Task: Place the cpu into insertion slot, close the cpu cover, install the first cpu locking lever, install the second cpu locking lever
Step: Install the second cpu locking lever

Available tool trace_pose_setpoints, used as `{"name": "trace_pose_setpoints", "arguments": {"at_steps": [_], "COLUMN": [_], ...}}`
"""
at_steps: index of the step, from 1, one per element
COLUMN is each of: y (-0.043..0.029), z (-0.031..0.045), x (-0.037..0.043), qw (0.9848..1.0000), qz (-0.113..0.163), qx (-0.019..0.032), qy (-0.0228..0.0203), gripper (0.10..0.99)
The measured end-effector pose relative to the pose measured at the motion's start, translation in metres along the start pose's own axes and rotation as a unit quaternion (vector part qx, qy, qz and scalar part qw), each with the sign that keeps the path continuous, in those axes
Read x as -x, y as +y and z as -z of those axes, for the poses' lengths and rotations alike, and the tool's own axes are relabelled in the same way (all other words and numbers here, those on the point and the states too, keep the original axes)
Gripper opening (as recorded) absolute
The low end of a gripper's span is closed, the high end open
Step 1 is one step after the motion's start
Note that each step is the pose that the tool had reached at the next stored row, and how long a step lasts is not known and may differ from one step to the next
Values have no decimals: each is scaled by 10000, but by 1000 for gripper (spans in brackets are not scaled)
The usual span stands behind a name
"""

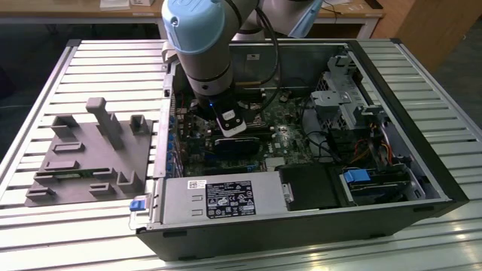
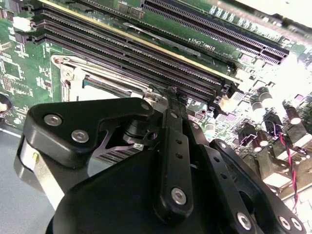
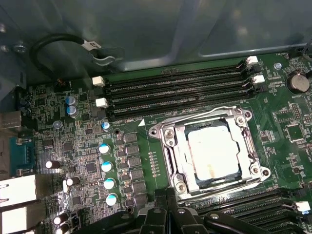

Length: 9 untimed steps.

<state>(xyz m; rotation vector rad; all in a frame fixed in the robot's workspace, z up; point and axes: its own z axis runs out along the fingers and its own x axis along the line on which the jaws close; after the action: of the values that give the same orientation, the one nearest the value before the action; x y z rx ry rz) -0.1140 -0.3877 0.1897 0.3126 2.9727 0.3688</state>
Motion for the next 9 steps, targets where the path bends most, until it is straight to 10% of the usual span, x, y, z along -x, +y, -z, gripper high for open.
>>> {"name": "trace_pose_setpoints", "arguments": {"at_steps": [9], "y": [0], "z": [3], "x": [1], "qw": [10000], "qz": [14], "qx": [-86], "qy": [-16], "gripper": [102]}}
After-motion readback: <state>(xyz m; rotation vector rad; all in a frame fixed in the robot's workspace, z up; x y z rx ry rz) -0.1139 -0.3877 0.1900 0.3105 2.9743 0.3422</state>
